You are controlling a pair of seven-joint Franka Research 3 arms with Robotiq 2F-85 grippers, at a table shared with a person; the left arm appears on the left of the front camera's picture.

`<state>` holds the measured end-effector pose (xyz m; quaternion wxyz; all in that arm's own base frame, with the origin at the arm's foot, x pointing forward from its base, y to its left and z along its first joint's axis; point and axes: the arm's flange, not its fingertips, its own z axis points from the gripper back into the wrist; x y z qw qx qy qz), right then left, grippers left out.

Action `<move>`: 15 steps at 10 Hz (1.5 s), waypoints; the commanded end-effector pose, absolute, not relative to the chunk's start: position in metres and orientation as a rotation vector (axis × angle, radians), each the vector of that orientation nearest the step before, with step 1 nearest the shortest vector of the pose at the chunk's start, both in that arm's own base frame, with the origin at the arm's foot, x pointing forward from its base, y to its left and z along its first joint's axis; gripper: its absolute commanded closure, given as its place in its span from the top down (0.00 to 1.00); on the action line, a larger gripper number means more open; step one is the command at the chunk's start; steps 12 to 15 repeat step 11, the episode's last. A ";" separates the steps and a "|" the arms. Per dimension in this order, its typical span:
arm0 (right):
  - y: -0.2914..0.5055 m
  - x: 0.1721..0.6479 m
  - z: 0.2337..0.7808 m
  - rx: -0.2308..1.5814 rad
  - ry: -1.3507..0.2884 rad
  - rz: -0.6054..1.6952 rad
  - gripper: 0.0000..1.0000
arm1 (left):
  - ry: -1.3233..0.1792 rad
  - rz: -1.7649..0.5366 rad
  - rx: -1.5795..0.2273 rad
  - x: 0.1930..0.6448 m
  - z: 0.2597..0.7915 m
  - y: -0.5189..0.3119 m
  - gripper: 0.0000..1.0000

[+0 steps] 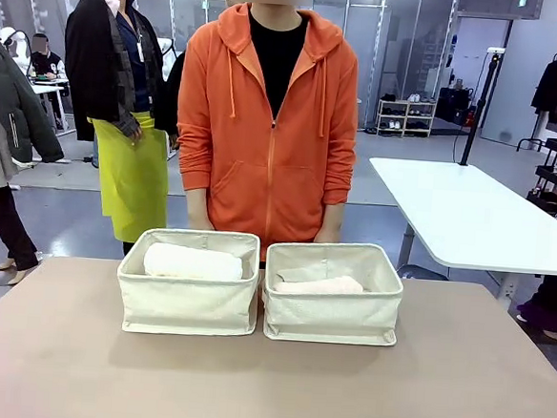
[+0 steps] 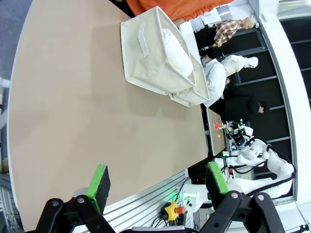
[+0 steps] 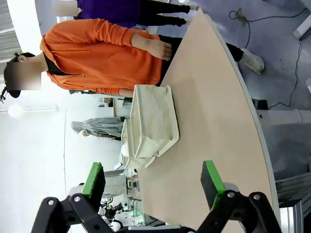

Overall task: Divide the towels into two baskets.
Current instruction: Pick up one hotel-folded towel from the bottom of the table and place it in the Fabric basket indicated by the person.

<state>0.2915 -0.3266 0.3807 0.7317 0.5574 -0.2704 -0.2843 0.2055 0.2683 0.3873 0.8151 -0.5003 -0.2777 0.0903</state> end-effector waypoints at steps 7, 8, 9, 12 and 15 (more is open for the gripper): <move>-0.324 0.282 0.388 1.216 -0.593 -0.604 1.00 | -0.597 0.183 -1.074 0.202 0.389 0.269 1.00; -0.324 0.282 0.388 1.216 -0.593 -0.604 1.00 | -0.597 0.183 -1.074 0.202 0.389 0.269 1.00; -0.324 0.282 0.388 1.216 -0.593 -0.604 1.00 | -0.597 0.183 -1.074 0.202 0.389 0.269 1.00; -0.324 0.282 0.388 1.216 -0.593 -0.604 1.00 | -0.597 0.183 -1.074 0.202 0.389 0.269 1.00; -0.324 0.282 0.388 1.216 -0.593 -0.604 1.00 | -0.597 0.183 -1.074 0.202 0.389 0.269 1.00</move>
